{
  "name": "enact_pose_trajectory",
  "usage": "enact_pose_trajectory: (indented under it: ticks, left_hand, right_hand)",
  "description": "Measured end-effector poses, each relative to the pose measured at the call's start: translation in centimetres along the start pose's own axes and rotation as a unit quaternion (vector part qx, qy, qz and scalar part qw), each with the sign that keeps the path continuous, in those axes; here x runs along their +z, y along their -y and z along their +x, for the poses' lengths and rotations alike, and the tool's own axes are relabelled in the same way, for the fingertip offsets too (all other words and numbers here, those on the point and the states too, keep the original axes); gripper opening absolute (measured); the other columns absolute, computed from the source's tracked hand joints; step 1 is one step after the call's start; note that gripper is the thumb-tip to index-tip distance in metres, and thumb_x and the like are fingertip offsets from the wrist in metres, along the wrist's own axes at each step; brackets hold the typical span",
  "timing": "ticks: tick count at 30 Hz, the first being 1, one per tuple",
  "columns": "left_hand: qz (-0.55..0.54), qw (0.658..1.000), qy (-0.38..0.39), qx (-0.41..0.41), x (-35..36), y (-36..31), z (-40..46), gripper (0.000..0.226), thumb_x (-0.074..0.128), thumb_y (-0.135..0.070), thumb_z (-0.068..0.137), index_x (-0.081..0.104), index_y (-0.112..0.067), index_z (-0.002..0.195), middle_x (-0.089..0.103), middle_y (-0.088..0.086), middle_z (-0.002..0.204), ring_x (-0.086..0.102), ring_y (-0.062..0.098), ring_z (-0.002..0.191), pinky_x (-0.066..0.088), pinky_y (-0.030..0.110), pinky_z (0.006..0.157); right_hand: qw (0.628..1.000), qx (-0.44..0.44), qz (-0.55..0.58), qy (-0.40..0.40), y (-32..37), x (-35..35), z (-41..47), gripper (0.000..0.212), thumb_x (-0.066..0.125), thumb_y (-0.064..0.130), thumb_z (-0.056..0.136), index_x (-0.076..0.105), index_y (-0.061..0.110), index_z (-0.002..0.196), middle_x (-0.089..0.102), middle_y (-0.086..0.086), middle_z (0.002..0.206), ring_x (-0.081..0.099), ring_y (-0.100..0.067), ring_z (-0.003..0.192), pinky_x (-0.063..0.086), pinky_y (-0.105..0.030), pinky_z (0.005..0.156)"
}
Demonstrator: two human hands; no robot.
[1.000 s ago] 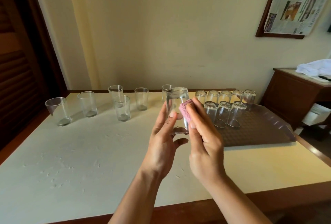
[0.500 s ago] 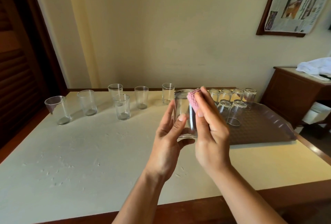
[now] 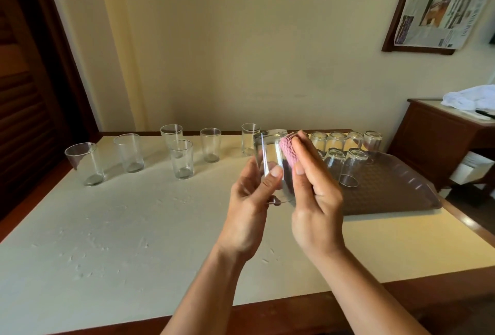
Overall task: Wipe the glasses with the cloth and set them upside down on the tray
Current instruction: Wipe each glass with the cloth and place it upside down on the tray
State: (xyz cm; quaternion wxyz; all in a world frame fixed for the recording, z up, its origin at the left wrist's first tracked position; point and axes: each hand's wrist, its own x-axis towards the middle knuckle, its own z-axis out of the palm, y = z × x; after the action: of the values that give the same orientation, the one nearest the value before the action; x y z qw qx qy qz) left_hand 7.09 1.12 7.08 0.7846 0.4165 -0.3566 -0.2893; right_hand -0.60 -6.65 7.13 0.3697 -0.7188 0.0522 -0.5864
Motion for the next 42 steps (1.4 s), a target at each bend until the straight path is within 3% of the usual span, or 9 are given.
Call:
enact_pose_trajectory:
  ticks: [7, 13, 19, 22, 26, 29, 33, 38, 42]
  left_hand:
    - [-0.014, 0.993, 0.074, -0.096, -0.9, 0.0, 0.1, 0.069, 0.056, -0.040, 0.095, 0.032, -0.035, 0.160, 0.073, 0.008, 0.124, 0.072, 0.024, 0.101, 0.057, 0.040, 0.091]
    - [-0.050, 0.997, 0.002, -0.050, -0.5, 0.2, 0.3, 0.067, 0.076, -0.035, 0.090, 0.052, -0.017, 0.150, 0.070, 0.013, 0.120, 0.061, 0.030, 0.094, 0.046, 0.046, 0.089]
    - [-0.024, 0.995, 0.040, -0.084, -0.9, -0.1, -0.1, 0.061, 0.053, -0.050, 0.094, 0.042, -0.044, 0.154, 0.071, 0.006, 0.122, 0.064, 0.024, 0.103, 0.050, 0.046, 0.096]
    - [-0.022, 0.994, 0.061, -0.084, -0.7, -0.1, -0.4, 0.064, 0.053, -0.046, 0.095, 0.035, -0.046, 0.156, 0.071, 0.007, 0.127, 0.067, 0.024, 0.102, 0.055, 0.043, 0.091]
    - [-0.037, 0.999, -0.003, -0.034, -0.6, -0.2, 0.4, 0.071, 0.069, -0.032, 0.097, 0.036, -0.040, 0.158, 0.072, 0.001, 0.127, 0.069, 0.021, 0.091, 0.060, 0.036, 0.083]
    - [-0.037, 0.998, 0.015, -0.055, -0.9, -0.2, 0.1, 0.068, 0.061, -0.040, 0.096, 0.032, -0.047, 0.157, 0.074, -0.001, 0.125, 0.070, 0.019, 0.093, 0.058, 0.039, 0.088]
    - [-0.046, 0.995, 0.055, -0.063, -1.0, -0.5, -0.1, 0.048, 0.057, -0.035, 0.096, 0.055, -0.055, 0.140, 0.059, 0.009, 0.148, 0.069, 0.029, 0.105, 0.056, 0.045, 0.096]
    - [-0.047, 0.999, -0.015, -0.013, -0.9, -0.6, 1.1, 0.069, 0.069, -0.023, 0.091, 0.042, -0.033, 0.153, 0.073, 0.007, 0.121, 0.069, 0.021, 0.093, 0.060, 0.037, 0.088]
    - [-0.071, 0.995, 0.022, -0.073, -1.3, -0.4, 0.6, 0.063, 0.059, -0.037, 0.093, 0.047, -0.022, 0.153, 0.072, 0.005, 0.108, 0.067, 0.015, 0.082, 0.056, 0.034, 0.081]
  right_hand:
    - [1.000, 0.016, 0.008, 0.007, -0.4, -0.1, -1.9, 0.038, 0.046, 0.000, 0.104, 0.053, 0.000, 0.141, 0.046, -0.016, 0.155, 0.045, -0.029, 0.145, 0.042, -0.052, 0.116]
    - [1.000, 0.010, -0.006, 0.002, 0.4, -0.1, -1.3, 0.038, 0.047, -0.001, 0.102, 0.051, 0.002, 0.140, 0.050, -0.016, 0.151, 0.045, -0.020, 0.145, 0.039, -0.033, 0.118]
    - [1.000, -0.006, -0.005, 0.004, 0.7, 0.4, -1.9, 0.039, 0.046, -0.007, 0.101, 0.048, -0.005, 0.140, 0.045, -0.022, 0.153, 0.044, -0.011, 0.145, 0.038, -0.025, 0.117]
    - [0.999, 0.007, -0.027, -0.019, 0.3, 0.1, 0.2, 0.039, 0.046, -0.001, 0.103, 0.050, 0.008, 0.142, 0.049, -0.010, 0.153, 0.043, -0.017, 0.147, 0.036, -0.028, 0.119]
    - [1.000, 0.006, -0.006, 0.014, 0.9, 0.7, -1.7, 0.039, 0.046, -0.008, 0.101, 0.049, -0.008, 0.140, 0.044, -0.023, 0.153, 0.044, -0.006, 0.144, 0.039, -0.024, 0.115]
    - [0.999, -0.003, -0.027, 0.031, 0.5, 0.6, -2.7, 0.040, 0.047, -0.002, 0.102, 0.051, 0.000, 0.141, 0.044, -0.015, 0.156, 0.041, -0.016, 0.148, 0.038, -0.031, 0.118]
    - [0.999, 0.024, 0.002, 0.021, 0.4, 0.2, 0.0, 0.039, 0.045, 0.001, 0.104, 0.050, 0.007, 0.142, 0.044, -0.010, 0.157, 0.040, -0.015, 0.148, 0.037, -0.034, 0.120]
    - [0.998, 0.021, 0.038, 0.036, 1.1, 1.1, -1.5, 0.039, 0.045, -0.005, 0.103, 0.049, -0.002, 0.142, 0.041, -0.015, 0.158, 0.044, -0.011, 0.145, 0.041, -0.028, 0.115]
    - [1.000, 0.009, 0.004, 0.027, 0.5, 0.8, -2.3, 0.039, 0.046, -0.004, 0.102, 0.052, -0.001, 0.140, 0.043, -0.016, 0.156, 0.042, -0.016, 0.147, 0.038, -0.029, 0.118]
